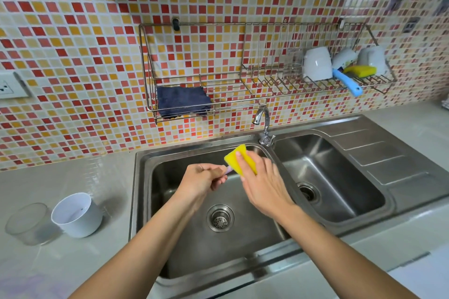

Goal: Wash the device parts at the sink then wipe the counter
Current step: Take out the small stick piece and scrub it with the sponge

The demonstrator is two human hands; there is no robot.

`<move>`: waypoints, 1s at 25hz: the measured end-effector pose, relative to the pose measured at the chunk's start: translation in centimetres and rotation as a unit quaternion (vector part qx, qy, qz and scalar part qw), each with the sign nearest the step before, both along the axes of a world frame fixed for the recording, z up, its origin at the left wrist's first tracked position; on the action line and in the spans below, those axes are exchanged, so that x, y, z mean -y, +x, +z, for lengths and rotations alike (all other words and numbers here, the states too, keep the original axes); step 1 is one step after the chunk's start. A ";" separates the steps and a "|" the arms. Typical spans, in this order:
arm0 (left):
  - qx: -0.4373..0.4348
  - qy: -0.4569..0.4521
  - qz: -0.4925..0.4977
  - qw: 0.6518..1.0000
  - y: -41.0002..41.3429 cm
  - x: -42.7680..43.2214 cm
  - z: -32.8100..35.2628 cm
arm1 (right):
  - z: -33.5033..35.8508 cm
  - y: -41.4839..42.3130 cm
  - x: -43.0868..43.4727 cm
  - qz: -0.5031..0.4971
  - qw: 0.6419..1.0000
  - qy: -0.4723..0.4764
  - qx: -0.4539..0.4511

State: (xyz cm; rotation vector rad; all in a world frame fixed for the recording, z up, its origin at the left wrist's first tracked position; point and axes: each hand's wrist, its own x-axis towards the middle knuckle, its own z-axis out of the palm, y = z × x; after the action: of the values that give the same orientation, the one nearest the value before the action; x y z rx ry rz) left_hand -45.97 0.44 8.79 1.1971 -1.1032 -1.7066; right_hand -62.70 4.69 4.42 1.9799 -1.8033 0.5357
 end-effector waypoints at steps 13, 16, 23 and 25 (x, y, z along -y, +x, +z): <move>0.227 -0.224 0.011 0.948 0.6 0.4 -1.1 | 0.4 1.7 0.2 -0.019 0.995 0.053 0.083; 0.266 -0.290 0.021 0.919 0.5 0.4 -1.1 | 0.0 1.3 0.4 -0.030 0.994 0.079 0.073; 0.342 -0.518 0.018 0.784 0.7 1.2 -3.1 | 0.2 1.5 0.8 -0.030 0.991 0.091 0.093; 0.355 -0.568 0.015 0.742 0.6 1.2 -3.3 | 0.3 1.4 0.8 -0.047 0.987 0.096 0.120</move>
State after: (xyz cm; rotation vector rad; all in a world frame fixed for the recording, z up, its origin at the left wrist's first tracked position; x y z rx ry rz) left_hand -45.36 -0.77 5.46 0.9459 -2.0912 -0.1980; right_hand -61.28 3.86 4.75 2.0123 -2.1573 0.6129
